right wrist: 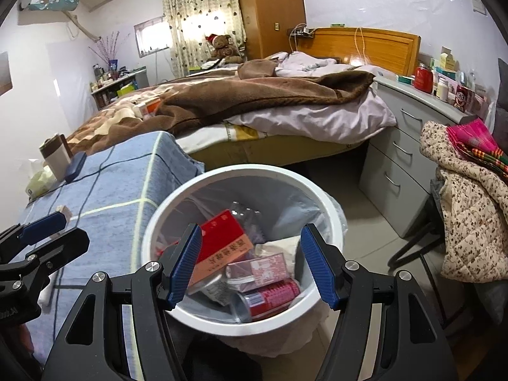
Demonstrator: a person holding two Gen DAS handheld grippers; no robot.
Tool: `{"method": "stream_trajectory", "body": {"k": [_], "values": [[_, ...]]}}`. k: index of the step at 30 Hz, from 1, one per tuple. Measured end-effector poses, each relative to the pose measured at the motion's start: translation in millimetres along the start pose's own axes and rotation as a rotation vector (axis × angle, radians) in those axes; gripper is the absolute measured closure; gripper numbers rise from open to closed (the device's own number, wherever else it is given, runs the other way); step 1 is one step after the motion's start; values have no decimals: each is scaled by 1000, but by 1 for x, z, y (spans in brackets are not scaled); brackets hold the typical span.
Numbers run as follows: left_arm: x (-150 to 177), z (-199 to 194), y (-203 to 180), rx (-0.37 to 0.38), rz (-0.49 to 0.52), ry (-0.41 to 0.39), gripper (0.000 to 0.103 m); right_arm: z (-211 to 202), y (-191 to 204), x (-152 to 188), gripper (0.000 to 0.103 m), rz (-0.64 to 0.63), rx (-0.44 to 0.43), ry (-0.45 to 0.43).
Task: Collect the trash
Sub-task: 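Open both grippers over the white bin to drop the box and carton, then move both open grippers back over the bedspread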
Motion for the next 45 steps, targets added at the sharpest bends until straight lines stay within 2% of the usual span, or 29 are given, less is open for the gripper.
{"method": "stream_trajectory", "body": {"k": [5,9,21,23,30,37,41,45], "values": [[3,-16,18,-33,-22,-26,30,-4,16,-5,37,-19,-26,-29],[11,-31,38,-104,-20,-60,30,-5,35,-7,37,-37,-68,-44],[37,-58,119,-233,-141,-72,30,4,95,-19,36,-114,-182,-78],[40,-58,129,-263,-154,-75,27,6,106,-19,36,-130,-200,-73],[56,-48,166,-354,-198,-19,26,18,141,-22,36,-182,-255,-54],[71,-20,185,-372,-221,72,26,33,174,-26,36,-217,-310,-23],[74,-20,191,-373,-214,66,36,41,190,-27,36,-243,-329,-3],[72,-27,201,-365,-238,58,56,48,204,-31,36,-249,-345,11]]}}
Point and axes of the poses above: each gripper's, at about its wrist camera, not at the fingertips, and z roughly the way its jaws point, y to its left, x to its underside, the point moved 5 cm from there along z, roughly the way its jaws point, and after that the axes turned 13 degrees about -z, right-handed, at the moved point
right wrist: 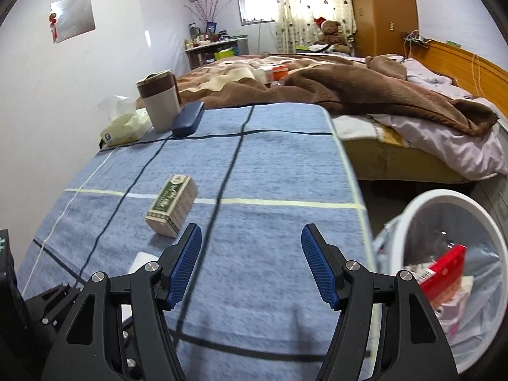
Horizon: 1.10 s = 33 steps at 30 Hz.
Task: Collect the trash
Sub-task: 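Move both open grippers back over the bedspread, then grasp the white rolled tissue with the left gripper while the right grasps the green herbal box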
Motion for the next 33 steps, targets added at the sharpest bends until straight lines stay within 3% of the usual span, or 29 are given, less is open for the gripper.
{"method": "stream_trajectory", "body": {"k": [18,33], "values": [[-27,0,87,-68,-161,-27,58,46,50,-22,36,16,-164,40],[-51,14,110,-78,-207,-3,58,80,66,-27,36,-32,-110,135]]}}
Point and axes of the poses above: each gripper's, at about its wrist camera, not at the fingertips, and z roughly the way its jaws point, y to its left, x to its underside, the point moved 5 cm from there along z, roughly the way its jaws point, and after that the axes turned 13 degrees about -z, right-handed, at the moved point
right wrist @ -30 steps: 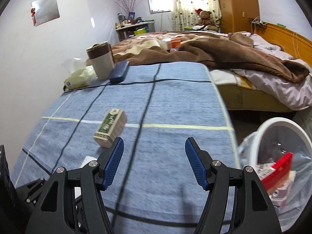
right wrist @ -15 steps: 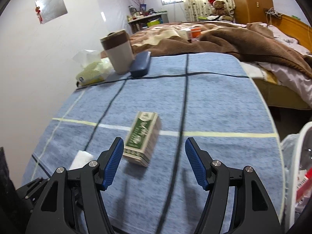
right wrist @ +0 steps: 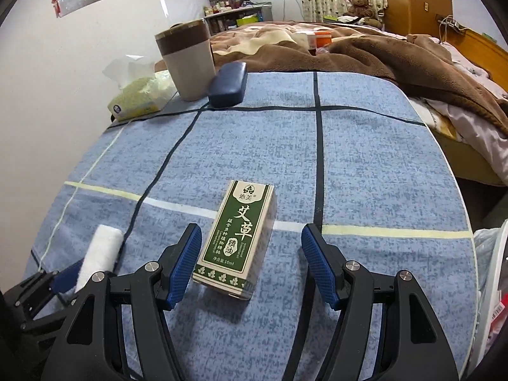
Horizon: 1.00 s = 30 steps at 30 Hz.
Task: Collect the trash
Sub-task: 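Grasp the white rolled tissue with the left gripper while the right grasps the green herbal box, then lift the tissue and green box and carry them over the bin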
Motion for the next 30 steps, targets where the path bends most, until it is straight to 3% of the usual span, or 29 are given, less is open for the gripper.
{"method": "stream_trajectory", "body": {"k": [2,5,10,12,30], "values": [[0,1,0,0,4,0,58,1,2,0,36,-11,9,2],[-1,1,-1,0,1,0,58,1,4,1,45,-18,9,4],[-3,2,-2,2,0,2,58,1,8,4,66,-42,22,13],[-2,2,-3,4,-2,-3,58,0,9,5,70,-51,32,11],[2,-19,-10,26,4,-34,58,-31,10,12,70,-55,63,-51]]}}
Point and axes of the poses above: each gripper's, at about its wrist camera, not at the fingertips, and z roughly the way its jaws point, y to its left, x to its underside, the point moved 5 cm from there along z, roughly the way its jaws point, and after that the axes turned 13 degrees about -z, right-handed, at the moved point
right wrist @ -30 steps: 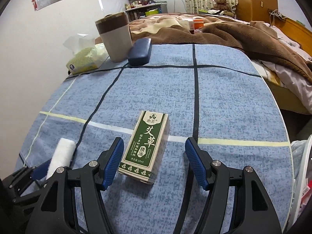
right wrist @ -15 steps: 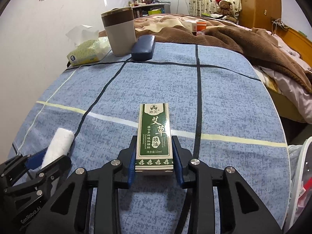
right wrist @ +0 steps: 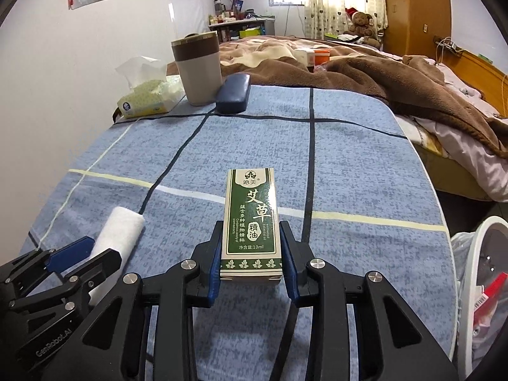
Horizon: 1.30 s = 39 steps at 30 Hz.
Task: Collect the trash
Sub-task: 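Lift the tissue and green box and carry them over the bin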
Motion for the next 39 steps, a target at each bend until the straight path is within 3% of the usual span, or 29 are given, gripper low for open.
{"method": "stream_trajectory", "body": {"k": [10,17,21,25,26,28,29,39], "values": [[6,-19,-4,13,6,-31,60,-22,-6,6,70,22,7,-40],[11,-4,4,-24,1,-2,60,-26,-6,7,70,25,2,-49],[11,5,5,-53,15,13,44,-25,-6,7,70,27,-2,-51],[8,11,7,-58,6,22,44,-26,-7,8,70,23,-1,-50],[8,12,6,-54,6,30,45,-26,-7,8,70,24,-2,-49],[8,12,5,-44,5,34,65,-26,-7,8,70,23,1,-50],[9,11,5,-38,2,37,67,-26,-7,8,70,24,2,-51],[6,-15,-9,9,10,-20,71,-42,-16,13,70,36,10,-73]]}}
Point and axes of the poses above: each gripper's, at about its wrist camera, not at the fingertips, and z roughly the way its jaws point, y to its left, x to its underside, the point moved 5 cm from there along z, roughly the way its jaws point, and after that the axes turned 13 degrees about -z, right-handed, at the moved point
